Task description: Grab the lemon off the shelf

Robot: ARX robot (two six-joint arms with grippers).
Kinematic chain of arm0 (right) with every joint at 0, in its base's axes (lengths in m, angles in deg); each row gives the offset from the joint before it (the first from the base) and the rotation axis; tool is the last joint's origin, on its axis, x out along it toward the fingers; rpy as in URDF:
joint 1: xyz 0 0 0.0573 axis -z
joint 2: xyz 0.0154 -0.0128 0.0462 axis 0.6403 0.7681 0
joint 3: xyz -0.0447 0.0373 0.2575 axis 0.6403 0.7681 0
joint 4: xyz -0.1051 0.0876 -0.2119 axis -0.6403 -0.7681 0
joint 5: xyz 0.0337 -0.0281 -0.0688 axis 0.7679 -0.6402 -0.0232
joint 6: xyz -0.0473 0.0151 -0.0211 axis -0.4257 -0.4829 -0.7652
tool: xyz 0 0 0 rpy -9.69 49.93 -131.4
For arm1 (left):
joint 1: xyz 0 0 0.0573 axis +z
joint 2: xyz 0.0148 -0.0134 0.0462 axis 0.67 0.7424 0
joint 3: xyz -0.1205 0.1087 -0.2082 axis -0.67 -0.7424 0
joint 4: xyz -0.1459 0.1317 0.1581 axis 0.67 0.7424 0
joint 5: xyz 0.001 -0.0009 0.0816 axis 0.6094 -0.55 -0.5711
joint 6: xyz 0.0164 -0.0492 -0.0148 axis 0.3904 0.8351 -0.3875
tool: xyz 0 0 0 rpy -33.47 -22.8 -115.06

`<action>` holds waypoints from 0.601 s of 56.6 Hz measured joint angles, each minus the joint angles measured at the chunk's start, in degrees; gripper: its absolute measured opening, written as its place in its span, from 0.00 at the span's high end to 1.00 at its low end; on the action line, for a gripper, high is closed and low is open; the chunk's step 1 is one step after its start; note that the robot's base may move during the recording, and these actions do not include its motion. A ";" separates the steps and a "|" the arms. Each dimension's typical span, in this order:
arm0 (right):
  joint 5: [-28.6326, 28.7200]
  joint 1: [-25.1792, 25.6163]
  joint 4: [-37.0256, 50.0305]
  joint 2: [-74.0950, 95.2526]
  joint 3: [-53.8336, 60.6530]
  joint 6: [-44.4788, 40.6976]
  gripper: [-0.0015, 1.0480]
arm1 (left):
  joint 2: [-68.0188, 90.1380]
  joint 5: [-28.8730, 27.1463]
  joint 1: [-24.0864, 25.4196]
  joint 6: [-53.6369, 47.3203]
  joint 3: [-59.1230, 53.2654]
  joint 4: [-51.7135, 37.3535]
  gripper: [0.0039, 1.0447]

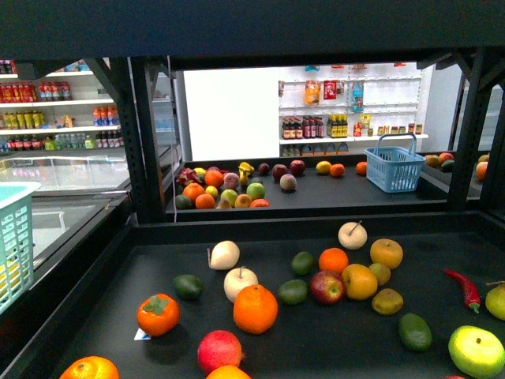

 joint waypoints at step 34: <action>0.00 0.00 0.00 -0.02 0.00 0.00 0.07 | -11.63 3.87 4.50 -7.52 -11.85 3.32 0.07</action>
